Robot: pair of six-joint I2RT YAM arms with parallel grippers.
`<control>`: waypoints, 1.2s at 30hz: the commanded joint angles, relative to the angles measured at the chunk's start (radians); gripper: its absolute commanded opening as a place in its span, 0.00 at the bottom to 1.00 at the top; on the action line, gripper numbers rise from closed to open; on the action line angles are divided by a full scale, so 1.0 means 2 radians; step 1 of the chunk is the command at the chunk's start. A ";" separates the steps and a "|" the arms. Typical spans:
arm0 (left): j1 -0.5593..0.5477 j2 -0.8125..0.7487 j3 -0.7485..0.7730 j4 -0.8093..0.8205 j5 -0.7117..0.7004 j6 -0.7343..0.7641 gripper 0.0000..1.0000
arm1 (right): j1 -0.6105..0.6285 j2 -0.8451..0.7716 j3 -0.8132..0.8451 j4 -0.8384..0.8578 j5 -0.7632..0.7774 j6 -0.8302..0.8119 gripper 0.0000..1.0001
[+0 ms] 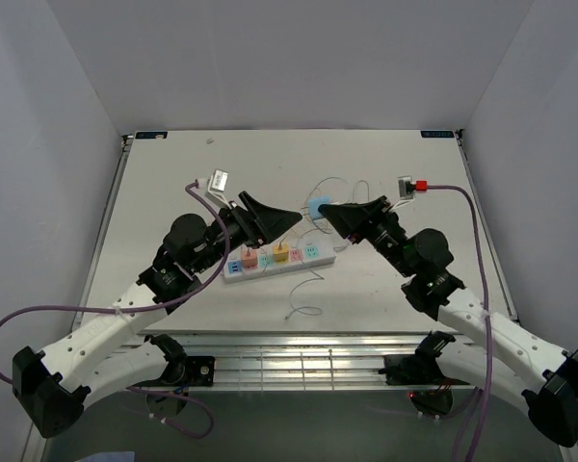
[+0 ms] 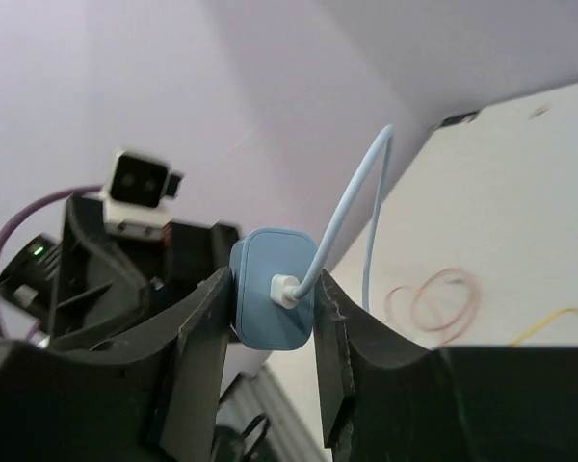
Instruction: Insert the plug
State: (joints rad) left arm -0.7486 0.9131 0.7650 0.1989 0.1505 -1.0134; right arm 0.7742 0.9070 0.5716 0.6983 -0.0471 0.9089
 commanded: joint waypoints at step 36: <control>0.166 0.045 0.045 -0.432 -0.090 0.063 0.98 | -0.264 0.328 0.309 -0.573 -0.475 -0.930 0.08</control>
State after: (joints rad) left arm -0.4465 1.0225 0.8818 -0.5968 -0.0650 -0.8951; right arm 0.2264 1.5333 1.1175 -0.2535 -0.8375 -0.6567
